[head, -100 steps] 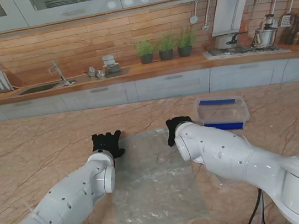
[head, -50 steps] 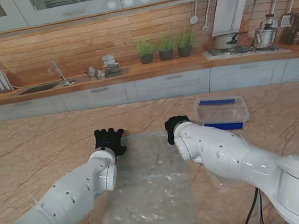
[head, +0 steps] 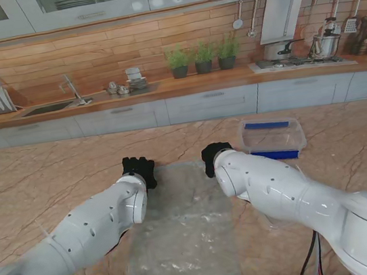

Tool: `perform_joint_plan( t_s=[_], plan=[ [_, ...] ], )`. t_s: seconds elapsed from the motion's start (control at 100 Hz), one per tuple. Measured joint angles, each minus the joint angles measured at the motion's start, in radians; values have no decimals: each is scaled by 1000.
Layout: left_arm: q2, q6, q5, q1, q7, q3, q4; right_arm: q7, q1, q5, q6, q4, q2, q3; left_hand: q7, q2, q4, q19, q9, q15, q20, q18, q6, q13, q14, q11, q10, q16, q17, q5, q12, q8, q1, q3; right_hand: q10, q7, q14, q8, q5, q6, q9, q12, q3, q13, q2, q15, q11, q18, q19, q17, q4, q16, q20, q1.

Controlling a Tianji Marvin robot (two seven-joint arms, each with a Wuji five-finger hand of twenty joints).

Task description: Fold the bubble film and place it into the plastic crate

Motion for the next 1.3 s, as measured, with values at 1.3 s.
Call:
perform_joint_plan(
  t_s=[1.3],
  plan=[
    [-7, -99, -260, 297, 208, -446, -176, -96, -139, -3, -68, -156, 71, 229, 724, -103, -96, 255, 549, 159, 118, 56, -204, 565, 0, -214, -77, -181, 299, 160, -124, 225, 301, 6, 96, -17, 102, 23, 9, -69, -23, -320, 18, -130, 57, -396, -335, 77, -267, -287, -2, -104, 60, 117]
  ],
)
